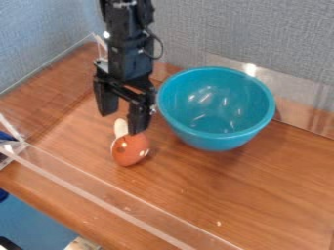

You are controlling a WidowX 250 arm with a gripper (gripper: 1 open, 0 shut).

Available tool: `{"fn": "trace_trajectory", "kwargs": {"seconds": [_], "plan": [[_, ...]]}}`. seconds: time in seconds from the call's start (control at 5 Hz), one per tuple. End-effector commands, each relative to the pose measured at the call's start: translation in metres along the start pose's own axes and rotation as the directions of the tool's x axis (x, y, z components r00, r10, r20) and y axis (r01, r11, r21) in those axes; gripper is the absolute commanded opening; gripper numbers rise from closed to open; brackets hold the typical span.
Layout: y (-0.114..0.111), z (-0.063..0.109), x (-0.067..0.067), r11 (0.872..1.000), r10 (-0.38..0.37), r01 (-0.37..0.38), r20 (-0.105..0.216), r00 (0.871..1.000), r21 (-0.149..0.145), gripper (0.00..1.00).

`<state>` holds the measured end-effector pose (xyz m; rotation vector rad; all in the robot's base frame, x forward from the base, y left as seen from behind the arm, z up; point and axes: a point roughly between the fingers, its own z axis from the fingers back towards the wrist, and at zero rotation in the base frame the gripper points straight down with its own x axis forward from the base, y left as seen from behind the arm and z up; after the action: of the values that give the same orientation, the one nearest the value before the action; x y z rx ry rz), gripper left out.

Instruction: Put the mushroom in the blue bowl

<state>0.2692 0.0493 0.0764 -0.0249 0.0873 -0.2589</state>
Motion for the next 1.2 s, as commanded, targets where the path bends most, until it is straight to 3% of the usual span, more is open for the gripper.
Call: {"fn": "trace_trajectory", "kwargs": {"seconds": [0.0, 0.2, 0.6, 1.0], "plan": [[0.005, 0.003, 0.01, 1.0, 0.016, -0.016, 0.039, 0.999, 0.006, 1.0], [0.006, -0.001, 0.018, 1.0, 0.03, -0.03, 0.047, 0.998, 0.005, 1.0], [0.004, 0.002, 0.015, 0.998, 0.068, -0.068, 0.056, 0.996, 0.004, 1.0], [0.005, 0.008, 0.021, 1.0, 0.005, -0.006, 0.059, 0.998, 0.01, 1.0]]}}
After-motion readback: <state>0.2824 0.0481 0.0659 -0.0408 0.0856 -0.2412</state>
